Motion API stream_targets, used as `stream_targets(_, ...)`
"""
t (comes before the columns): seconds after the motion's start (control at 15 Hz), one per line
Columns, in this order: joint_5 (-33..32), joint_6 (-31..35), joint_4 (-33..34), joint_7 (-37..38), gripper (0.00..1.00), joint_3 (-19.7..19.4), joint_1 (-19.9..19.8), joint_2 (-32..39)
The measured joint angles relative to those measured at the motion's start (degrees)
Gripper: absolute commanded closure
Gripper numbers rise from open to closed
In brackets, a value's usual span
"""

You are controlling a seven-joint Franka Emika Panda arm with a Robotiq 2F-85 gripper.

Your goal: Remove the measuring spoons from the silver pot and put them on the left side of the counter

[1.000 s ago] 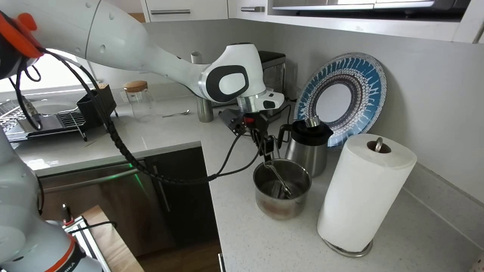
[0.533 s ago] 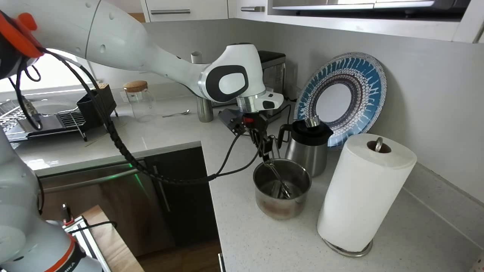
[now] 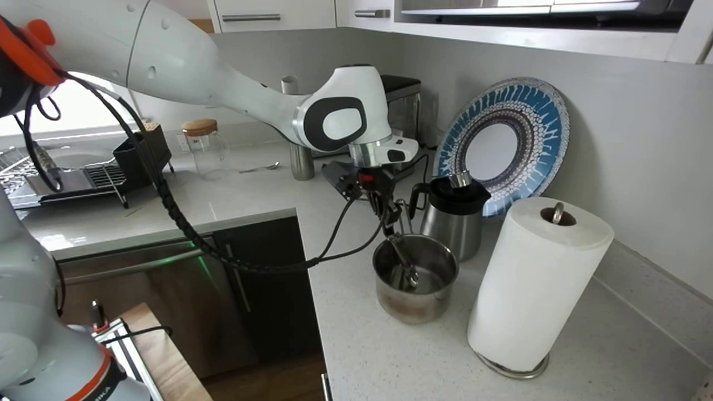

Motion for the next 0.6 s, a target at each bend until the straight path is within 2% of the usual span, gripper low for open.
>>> stream_targets(0.13, -0.04, 0.00, 0.00, -0.12, 1.00, -0.03, 0.00, -0.15)
stream_targets(0.2, -0.07, 0.00, 0.00, -0.19, 0.74, -0.03, 0.00, -0.26)
stream_targets(0.27, -0.07, 0.00, 0.00, -0.35, 0.73, -0.03, 0.00, -0.36)
stream_targets(0.6, -0.67, 0.00, -0.09, -0.73, 0.37, 0.00, 0.04, -1.07)
